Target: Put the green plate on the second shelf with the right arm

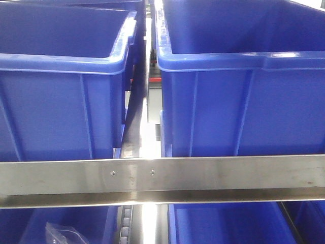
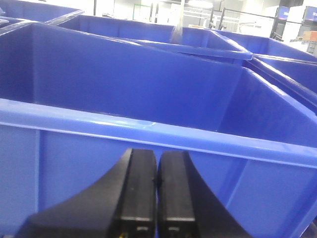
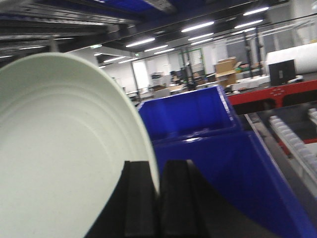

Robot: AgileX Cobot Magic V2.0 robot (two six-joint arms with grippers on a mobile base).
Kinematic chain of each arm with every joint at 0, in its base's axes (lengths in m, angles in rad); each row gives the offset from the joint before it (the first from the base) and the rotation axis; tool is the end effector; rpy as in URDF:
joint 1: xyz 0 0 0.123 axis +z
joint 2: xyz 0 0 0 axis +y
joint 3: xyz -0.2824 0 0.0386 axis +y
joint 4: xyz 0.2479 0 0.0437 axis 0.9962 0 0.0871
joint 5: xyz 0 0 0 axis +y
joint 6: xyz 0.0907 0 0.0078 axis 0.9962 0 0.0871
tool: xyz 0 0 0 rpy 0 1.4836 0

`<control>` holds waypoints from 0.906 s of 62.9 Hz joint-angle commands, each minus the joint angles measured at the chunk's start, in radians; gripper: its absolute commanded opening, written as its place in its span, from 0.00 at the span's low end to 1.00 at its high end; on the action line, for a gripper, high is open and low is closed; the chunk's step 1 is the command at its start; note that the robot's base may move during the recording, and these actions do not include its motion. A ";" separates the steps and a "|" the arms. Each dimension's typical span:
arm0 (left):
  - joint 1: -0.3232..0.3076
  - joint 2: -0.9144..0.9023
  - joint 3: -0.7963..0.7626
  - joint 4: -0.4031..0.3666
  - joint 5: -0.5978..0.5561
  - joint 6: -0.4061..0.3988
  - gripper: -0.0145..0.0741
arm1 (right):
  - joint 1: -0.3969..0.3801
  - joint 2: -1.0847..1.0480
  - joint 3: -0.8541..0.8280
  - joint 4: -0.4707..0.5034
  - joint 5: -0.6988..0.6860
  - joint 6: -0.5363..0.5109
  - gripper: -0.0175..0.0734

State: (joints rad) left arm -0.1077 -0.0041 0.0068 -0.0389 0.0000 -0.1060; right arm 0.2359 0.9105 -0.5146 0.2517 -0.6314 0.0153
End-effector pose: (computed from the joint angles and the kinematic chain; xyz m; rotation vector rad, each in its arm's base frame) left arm 0.0559 -0.0060 0.2110 -0.0277 1.4894 -0.2042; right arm 0.1866 0.0311 0.3416 0.1178 1.2669 0.2999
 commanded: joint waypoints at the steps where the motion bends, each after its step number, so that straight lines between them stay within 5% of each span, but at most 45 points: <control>1: -0.005 -0.016 0.041 -0.006 -0.079 -0.003 0.31 | -0.029 0.147 -0.100 0.013 -0.198 -0.069 0.25; 19: -0.005 -0.016 0.041 -0.006 -0.079 -0.003 0.31 | -0.064 0.457 -0.347 -0.005 -0.160 -0.087 0.28; 31: -0.005 -0.016 0.041 -0.006 -0.079 -0.003 0.31 | -0.064 0.464 -0.400 -0.074 -0.065 -0.087 0.53; 38: -0.005 -0.016 0.041 -0.006 -0.079 -0.003 0.31 | -0.064 0.461 -0.403 -0.074 -0.012 -0.087 0.59; 48: -0.005 -0.016 0.041 -0.006 -0.079 -0.003 0.31 | -0.063 0.413 -0.403 -0.074 0.034 -0.086 0.54; 57: -0.005 -0.016 0.041 -0.006 -0.079 -0.003 0.31 | -0.063 0.310 -0.403 -0.074 0.155 -0.086 0.27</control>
State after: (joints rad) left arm -0.1077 -0.0041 0.0068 -0.0389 0.0000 -0.1060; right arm 0.1771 1.3137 -0.8799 0.1952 -0.4707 -0.0697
